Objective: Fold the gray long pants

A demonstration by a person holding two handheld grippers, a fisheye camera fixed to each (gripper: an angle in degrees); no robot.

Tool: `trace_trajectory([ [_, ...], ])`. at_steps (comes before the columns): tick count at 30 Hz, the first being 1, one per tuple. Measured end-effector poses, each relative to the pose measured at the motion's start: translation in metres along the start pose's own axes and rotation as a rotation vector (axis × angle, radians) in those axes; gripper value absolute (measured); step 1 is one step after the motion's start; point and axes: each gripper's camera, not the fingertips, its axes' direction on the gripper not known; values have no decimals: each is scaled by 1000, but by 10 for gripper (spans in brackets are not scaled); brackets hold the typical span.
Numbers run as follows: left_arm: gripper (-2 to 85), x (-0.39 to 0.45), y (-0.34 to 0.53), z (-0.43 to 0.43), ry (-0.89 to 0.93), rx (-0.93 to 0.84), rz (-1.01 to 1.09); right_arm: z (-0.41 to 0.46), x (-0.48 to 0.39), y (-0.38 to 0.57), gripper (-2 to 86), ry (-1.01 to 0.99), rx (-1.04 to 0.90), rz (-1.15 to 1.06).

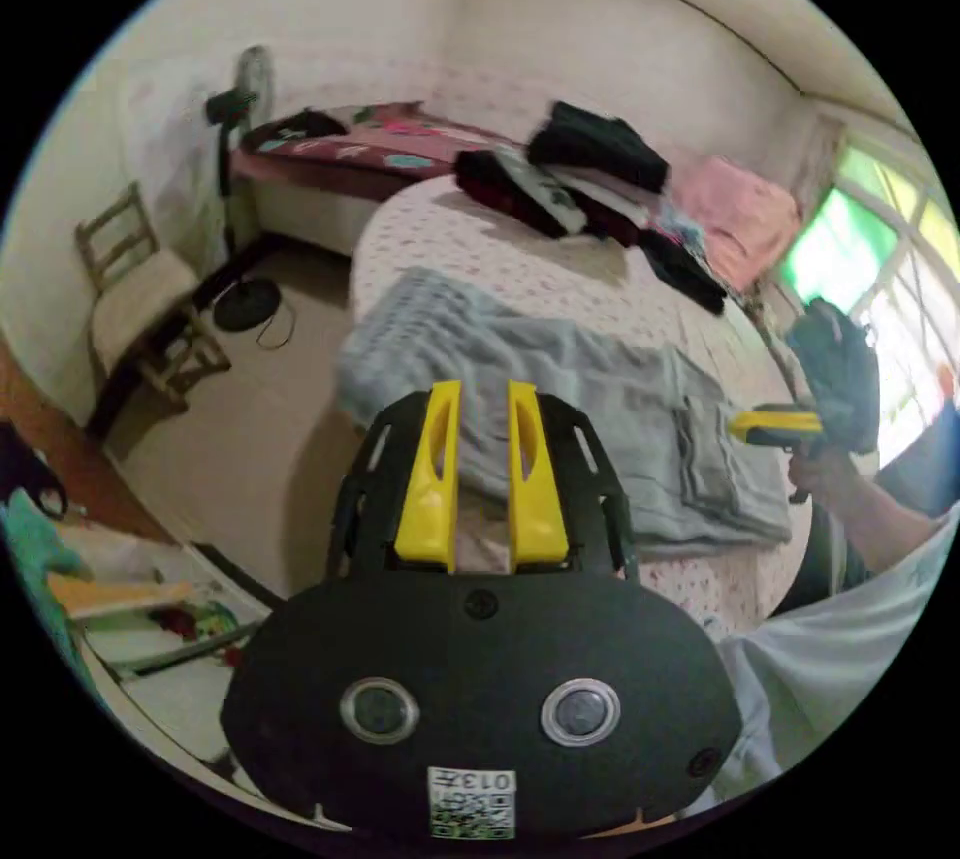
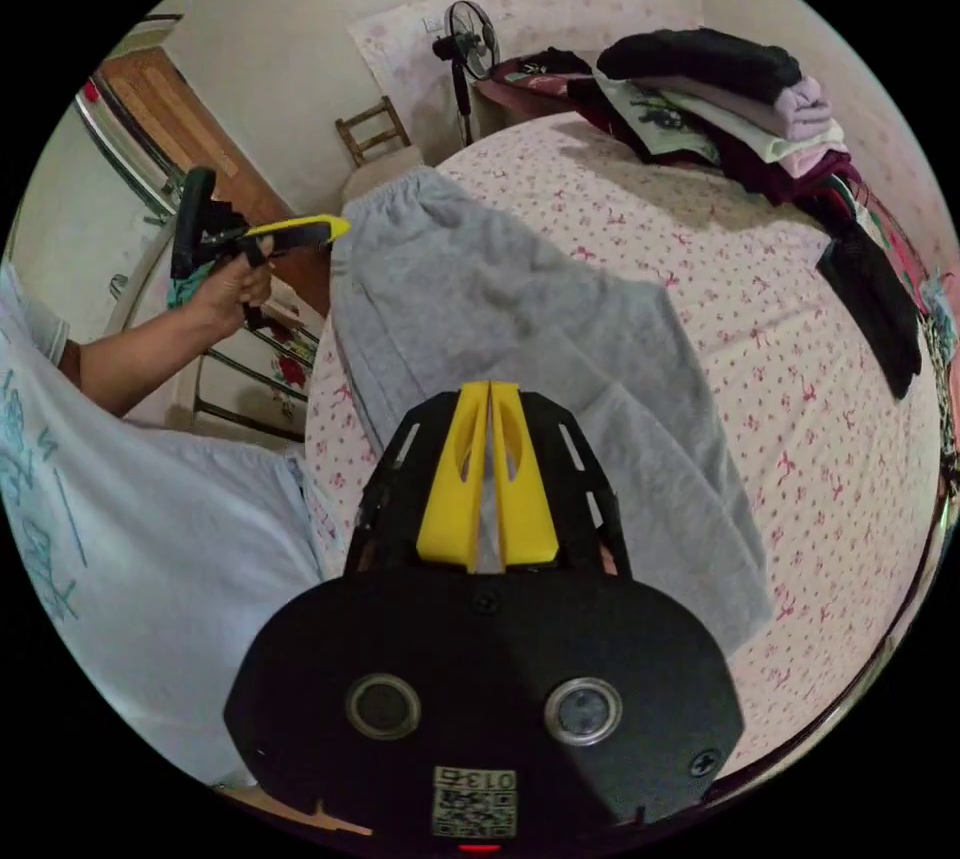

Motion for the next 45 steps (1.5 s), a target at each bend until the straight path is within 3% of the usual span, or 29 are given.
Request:
trace_trajectory([
  [3, 155, -92, 3, -9, 52, 9, -249, 13, 6, -59, 56, -25, 35, -45],
  [8, 182, -194, 9, 20, 390, -6, -520, 49, 4, -165, 91, -116, -3, -138],
  [16, 134, -246, 5, 43, 640, 14, -584, 116, -6, -273, 115, -191, -157, -251],
  [19, 115, -252, 4, 43, 638, 6, -601, 138, -6, -289, 119, -195, -217, -264],
  [25, 94, -222, -16, 17, 496, -17, -457, 162, 4, -291, 82, -252, -322, -202],
  [33, 90, -125, -44, -41, 533, 55, -128, 68, 18, -233, 64, -215, -30, -313],
  [39, 90, 7, -53, -68, 587, 77, 203, -41, 66, -127, 66, -225, 233, -252],
  [45, 91, 178, -31, -36, 682, 23, 523, -108, 119, 21, 66, -109, 348, -73],
])
